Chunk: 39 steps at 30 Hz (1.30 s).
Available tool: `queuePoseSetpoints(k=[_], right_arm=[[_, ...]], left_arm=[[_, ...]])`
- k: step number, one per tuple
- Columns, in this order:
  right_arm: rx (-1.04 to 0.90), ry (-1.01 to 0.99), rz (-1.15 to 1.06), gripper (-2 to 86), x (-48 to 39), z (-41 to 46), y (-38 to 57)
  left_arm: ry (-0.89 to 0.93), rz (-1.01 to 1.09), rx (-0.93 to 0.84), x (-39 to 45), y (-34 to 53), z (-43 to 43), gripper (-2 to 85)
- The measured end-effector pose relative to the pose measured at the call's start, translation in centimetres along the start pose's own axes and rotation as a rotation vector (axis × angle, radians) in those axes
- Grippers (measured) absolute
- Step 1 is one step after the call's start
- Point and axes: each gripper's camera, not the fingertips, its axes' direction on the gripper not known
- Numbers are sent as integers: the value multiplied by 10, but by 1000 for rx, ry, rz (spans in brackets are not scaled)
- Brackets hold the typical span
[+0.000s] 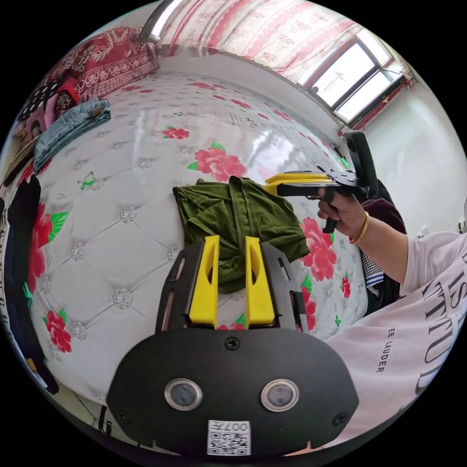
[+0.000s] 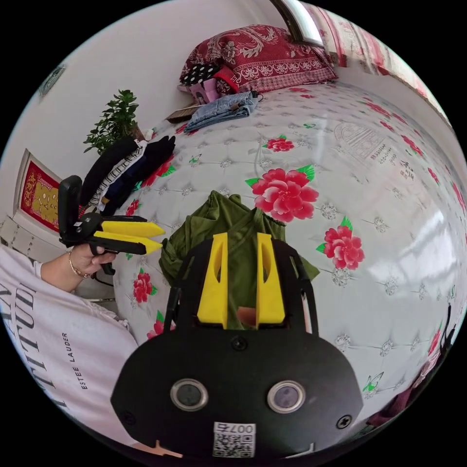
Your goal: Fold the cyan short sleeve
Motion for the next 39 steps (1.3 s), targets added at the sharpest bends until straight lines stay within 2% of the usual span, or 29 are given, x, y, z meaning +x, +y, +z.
queuePoseSetpoints(k=[6, 12, 16, 20, 24, 26, 27, 28, 32, 37, 39], right_arm=[[-21, -27, 6, 67, 4, -35, 46], [-56, -15, 7, 61, -20, -61, 122], [-82, 86, 2, 49, -38, -63, 143], [-82, 176, -10, 32, -45, -62, 142], [-99, 254, -11, 19, -47, -63, 144], [-93, 301, -13, 10, -48, -72, 147], [-98, 303, -17, 5, -48, -78, 150], [-100, 300, -18, 4, -48, -81, 152], [-65, 299, 3, -1, -45, -111, 171], [-64, 200, 106, -1, -27, -141, 204], [9, 194, 132, 1, -18, -166, 210]], left_arm=[[15, -72, -46, 5, 16, 26, 81], [-35, -7, -71, 21, 12, 42, 75], [36, 216, -27, 48, -51, 52, 64], [133, 456, -69, 92, -126, 88, 69], [160, 678, -279, 149, -179, 177, 85], [117, 727, -372, 167, -186, 218, 76], [32, 748, -453, 174, -185, 246, 61], [10, 778, -407, 177, -185, 255, 27], [18, 649, -418, 171, -201, 277, -5], [29, 561, -372, 166, -208, 299, -9], [53, 535, -372, 162, -211, 306, -10]])
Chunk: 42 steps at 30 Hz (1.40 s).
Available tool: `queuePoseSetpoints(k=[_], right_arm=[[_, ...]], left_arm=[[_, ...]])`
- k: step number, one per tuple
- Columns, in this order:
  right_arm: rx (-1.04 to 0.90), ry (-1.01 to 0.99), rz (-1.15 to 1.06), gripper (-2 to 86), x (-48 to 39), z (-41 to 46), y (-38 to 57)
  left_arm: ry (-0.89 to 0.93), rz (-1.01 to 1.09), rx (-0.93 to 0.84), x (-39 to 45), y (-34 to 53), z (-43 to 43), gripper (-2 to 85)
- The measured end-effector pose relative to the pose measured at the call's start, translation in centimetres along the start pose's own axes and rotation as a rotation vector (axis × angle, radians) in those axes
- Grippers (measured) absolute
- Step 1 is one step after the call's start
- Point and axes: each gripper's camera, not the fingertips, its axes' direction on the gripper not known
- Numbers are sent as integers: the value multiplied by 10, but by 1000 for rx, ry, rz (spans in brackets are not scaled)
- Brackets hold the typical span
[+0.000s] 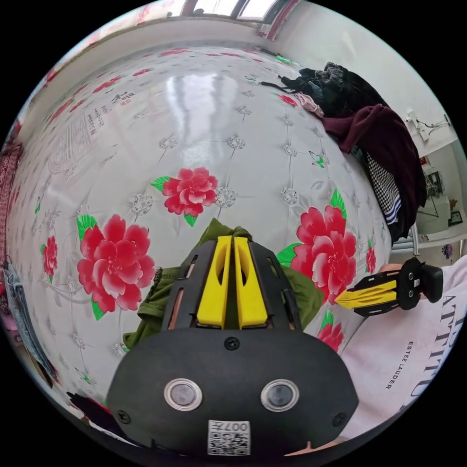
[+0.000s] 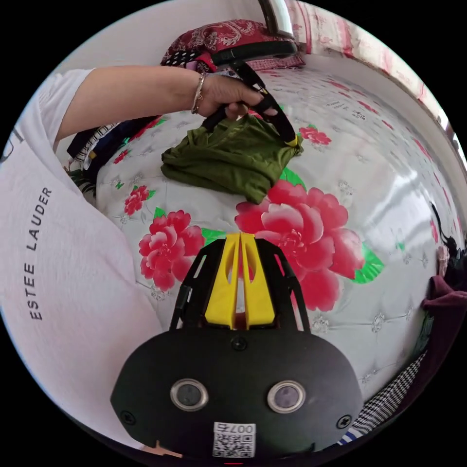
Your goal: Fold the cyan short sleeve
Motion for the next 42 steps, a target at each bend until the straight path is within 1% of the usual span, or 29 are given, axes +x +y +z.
queuePoseSetpoints(k=[4, 6, 9, 11, 12, 17, 19, 22, 24, 26, 29, 31, 33, 34, 35, 37, 39, 42], right_arm=[[64, 15, -10, 7, 23, -19, -27], [49, -91, 65, 7, 51, -17, -51], [31, -175, 162, 5, 74, -14, -60], [38, -201, 210, 1, 87, -21, -54], [70, -208, 214, 0, 91, -31, -47], [133, -233, 331, -2, 120, -70, -11], [123, -252, 366, -2, 132, -79, -1], [155, -281, 408, -1, 144, -92, 10], [148, -216, 387, 2, 147, -102, 6], [159, -187, 355, 8, 146, -110, 0], [141, -217, 307, 23, 144, -108, -17], [114, -215, 317, 33, 146, -99, -28], [104, -202, 327, 32, 148, -88, -37], [76, -190, 325, 25, 147, -81, -42], [42, -137, 319, 18, 145, -75, -44], [47, -117, 279, 11, 140, -78, -42], [30, -107, 265, 7, 138, -81, -36], [48, -41, 219, 10, 124, -100, -26]], left_arm=[[31, -43, 9, -11, -7, 12, -10], [31, -55, 9, -13, -11, 17, -10], [24, -64, -1, -18, -18, 24, -10], [10, -62, -7, -21, -23, 27, -10], [3, -67, -10, -24, -25, 29, -10], [33, -138, -4, -42, -33, 36, -10], [45, -166, 13, -50, -34, 39, -9], [40, -148, 34, -50, -34, 43, -8], [40, -142, 46, -52, -33, 43, -5], [66, -179, 52, -58, -31, 42, 1], [56, -178, 101, -58, -25, 29, 32], [39, -154, 148, -52, -14, 12, 48], [17, -141, 178, -48, -2, 4, 44], [-20, -139, 158, -47, 5, 5, 30], [-51, -140, 133, -47, 7, 9, 23], [-180, -140, 20, -52, 13, 29, -1], [-164, -135, 80, -57, 14, 29, -6], [-149, -141, 93, -64, 0, 25, -7]])
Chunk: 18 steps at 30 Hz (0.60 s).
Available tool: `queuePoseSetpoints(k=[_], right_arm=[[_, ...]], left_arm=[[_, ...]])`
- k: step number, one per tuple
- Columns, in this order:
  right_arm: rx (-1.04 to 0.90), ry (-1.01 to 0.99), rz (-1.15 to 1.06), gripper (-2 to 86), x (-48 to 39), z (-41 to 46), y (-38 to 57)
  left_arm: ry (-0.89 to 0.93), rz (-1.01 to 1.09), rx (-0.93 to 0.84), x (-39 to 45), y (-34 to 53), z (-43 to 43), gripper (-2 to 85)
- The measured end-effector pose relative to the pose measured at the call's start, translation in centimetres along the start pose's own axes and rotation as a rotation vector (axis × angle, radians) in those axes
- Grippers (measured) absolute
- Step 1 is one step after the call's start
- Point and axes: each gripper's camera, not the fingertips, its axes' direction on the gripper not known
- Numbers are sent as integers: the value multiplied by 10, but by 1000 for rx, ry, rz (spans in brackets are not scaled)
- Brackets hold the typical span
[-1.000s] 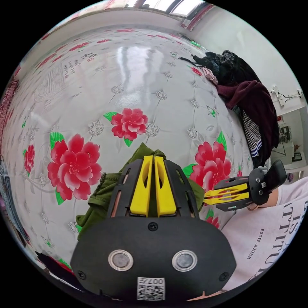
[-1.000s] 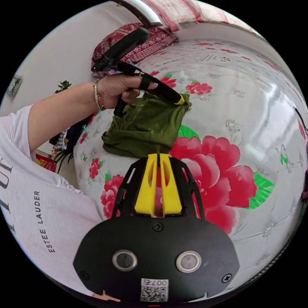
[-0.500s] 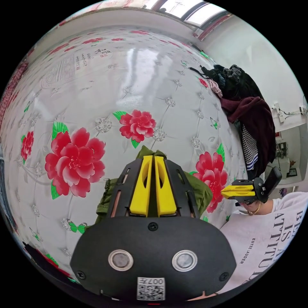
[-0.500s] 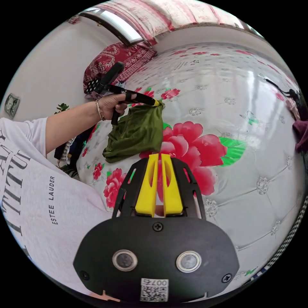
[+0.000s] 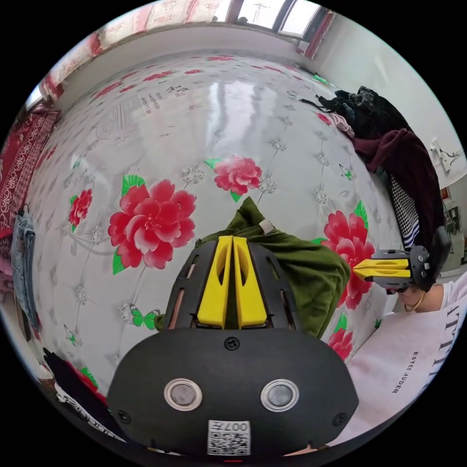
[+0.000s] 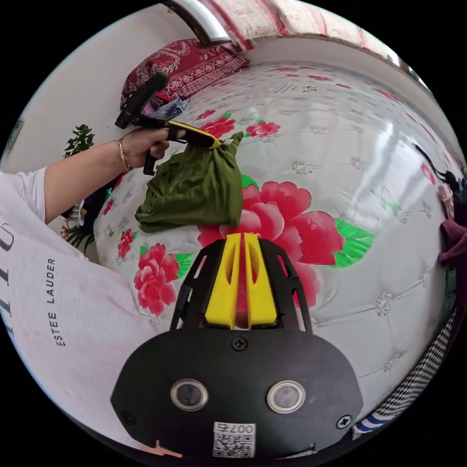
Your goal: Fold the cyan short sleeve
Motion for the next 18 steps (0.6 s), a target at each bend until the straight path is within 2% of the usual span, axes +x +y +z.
queuePoseSetpoints(k=[6, 9, 12, 18], right_arm=[[21, 16, -140, 29, -45, 6, -18], [50, 23, -113, 36, -39, 8, -36], [69, -47, -68, 50, -19, 12, -61], [83, -57, -56, 55, -1, 32, -88]], left_arm=[[105, 127, 35, 12, -32, -16, 42], [154, 92, 41, 5, -37, -24, 75], [148, 67, 86, -5, -26, -41, 80], [167, 10, 96, -29, 12, -64, 84]])
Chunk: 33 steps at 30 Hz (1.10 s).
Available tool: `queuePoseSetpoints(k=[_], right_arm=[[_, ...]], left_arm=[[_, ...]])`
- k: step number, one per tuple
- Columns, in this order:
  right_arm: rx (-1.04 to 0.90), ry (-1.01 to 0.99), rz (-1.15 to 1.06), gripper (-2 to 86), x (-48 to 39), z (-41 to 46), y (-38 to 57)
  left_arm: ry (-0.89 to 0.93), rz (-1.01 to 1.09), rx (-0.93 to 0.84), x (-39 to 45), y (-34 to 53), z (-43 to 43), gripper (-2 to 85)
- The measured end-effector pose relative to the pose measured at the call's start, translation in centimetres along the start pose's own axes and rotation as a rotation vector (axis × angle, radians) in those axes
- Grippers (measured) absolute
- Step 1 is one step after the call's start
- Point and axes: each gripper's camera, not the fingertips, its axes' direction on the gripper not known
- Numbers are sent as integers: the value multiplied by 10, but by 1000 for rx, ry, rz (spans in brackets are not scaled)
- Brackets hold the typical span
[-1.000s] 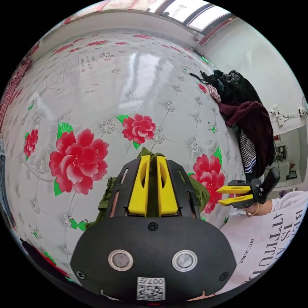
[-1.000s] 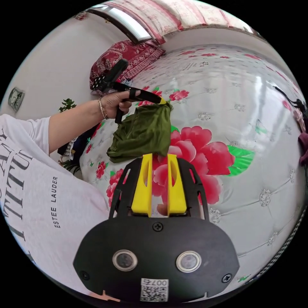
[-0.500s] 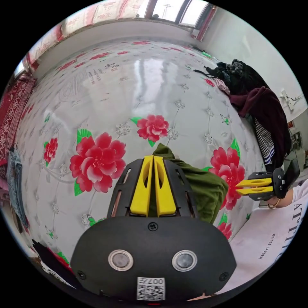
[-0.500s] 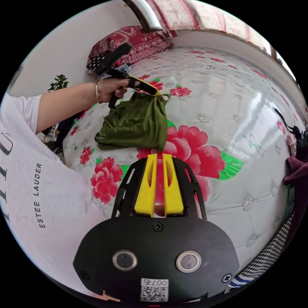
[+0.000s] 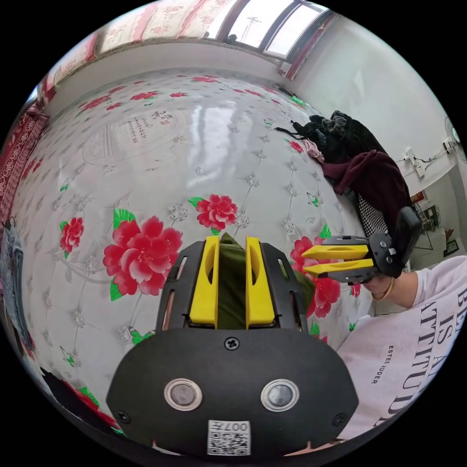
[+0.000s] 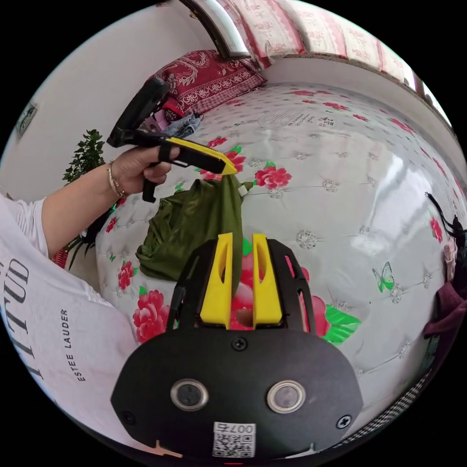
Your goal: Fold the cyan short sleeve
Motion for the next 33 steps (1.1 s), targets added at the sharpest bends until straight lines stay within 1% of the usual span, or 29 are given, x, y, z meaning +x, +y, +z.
queuePoseSetpoints(k=[2, 5, 7, 11, 12, 15, 18, 20, 21, 22, 24, 25, 27, 28, 30, 33], right_arm=[[6, -17, -20, 52, 0, 9, -16], [16, -17, -70, 43, -9, 30, -45], [-11, -17, -65, 37, -10, 49, -59], [-177, 3, -11, 22, 3, 108, -61], [-104, -13, -24, 19, 2, 105, -54], [-111, -26, -4, 19, 5, 108, -47], [58, -2, 78, 26, 8, 76, -23], [100, -26, 69, 30, -5, 62, -3], [100, -48, 39, 32, -14, 59, 5], [73, -91, -40, 34, -39, 60, 22], [-27, -138, -215, 36, -102, 77, 62], [-48, -142, -260, 36, -118, 83, 73], [-96, -135, -381, 35, -163, 102, 103], [-121, -114, -450, 33, -188, 117, 118], [-146, -76, -536, 27, -222, 143, 133], [-200, -65, -600, 19, -242, 173, 141]], left_arm=[[23, -23, -11, -6, 1, 1, 84], [105, -57, 0, -13, -5, 5, 83], [131, -91, 9, -17, -8, 4, 73], [182, -144, 99, -30, 1, -22, 90], [169, -159, 124, -35, 7, -34, 90], [105, -192, 149, -46, 28, -60, 88], [51, -202, 122, -48, 55, -73, 84], [52, -192, 83, -45, 67, -72, 82], [52, -181, 56, -41, 73, -69, 81], [49, -165, 30, -37, 76, -65, 81], [51, -138, -9, -29, 78, -58, 80], [35, -114, -30, -23, 79, -53, 80], [-36, -80, -73, -15, 79, -46, 74], [-95, -56, -77, -11, 81, -46, 59], [-146, -3, -68, -4, 84, -49, 44], [-162, -20, -58, 0, 91, -56, 32]])
